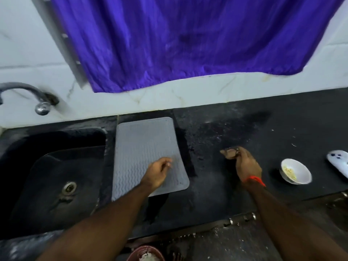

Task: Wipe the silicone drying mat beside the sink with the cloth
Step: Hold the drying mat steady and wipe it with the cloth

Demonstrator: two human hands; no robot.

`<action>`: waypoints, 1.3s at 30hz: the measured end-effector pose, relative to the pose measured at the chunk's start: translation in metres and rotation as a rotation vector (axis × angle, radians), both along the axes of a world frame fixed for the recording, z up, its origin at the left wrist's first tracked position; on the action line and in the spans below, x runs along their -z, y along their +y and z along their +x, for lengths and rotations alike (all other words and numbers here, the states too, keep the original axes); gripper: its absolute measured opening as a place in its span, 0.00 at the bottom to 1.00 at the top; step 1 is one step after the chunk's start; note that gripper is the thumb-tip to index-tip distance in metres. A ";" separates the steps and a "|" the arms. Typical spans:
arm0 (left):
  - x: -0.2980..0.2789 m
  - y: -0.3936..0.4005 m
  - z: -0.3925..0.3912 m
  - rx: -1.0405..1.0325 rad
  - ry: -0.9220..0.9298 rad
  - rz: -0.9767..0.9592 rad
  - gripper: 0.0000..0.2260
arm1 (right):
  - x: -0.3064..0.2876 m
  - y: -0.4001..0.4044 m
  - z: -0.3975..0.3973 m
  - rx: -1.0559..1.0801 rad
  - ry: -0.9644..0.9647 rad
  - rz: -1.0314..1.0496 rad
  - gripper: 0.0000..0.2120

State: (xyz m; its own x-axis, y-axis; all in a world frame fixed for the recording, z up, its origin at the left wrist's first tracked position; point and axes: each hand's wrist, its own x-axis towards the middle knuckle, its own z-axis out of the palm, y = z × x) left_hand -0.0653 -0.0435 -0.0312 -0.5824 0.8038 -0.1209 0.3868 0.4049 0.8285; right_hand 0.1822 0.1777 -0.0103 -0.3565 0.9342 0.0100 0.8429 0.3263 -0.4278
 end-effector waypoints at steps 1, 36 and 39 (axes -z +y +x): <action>-0.004 -0.002 -0.002 -0.008 -0.021 -0.013 0.10 | -0.008 -0.004 -0.014 -0.041 0.053 0.029 0.21; -0.075 -0.153 -0.064 -0.217 -0.120 0.101 0.22 | -0.058 -0.257 -0.195 -0.335 0.913 -1.107 0.21; -0.074 -0.162 -0.063 -0.315 -0.154 0.021 0.24 | -0.062 -0.265 -0.199 -0.228 0.975 -1.020 0.21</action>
State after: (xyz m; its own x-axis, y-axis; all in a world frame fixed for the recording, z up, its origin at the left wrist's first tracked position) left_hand -0.1281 -0.2055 0.0424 -0.7787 0.5904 -0.2123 0.1152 0.4671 0.8767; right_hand -0.0164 -0.0876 0.0521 -0.7384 0.6062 -0.2955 0.0523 -0.3854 -0.9213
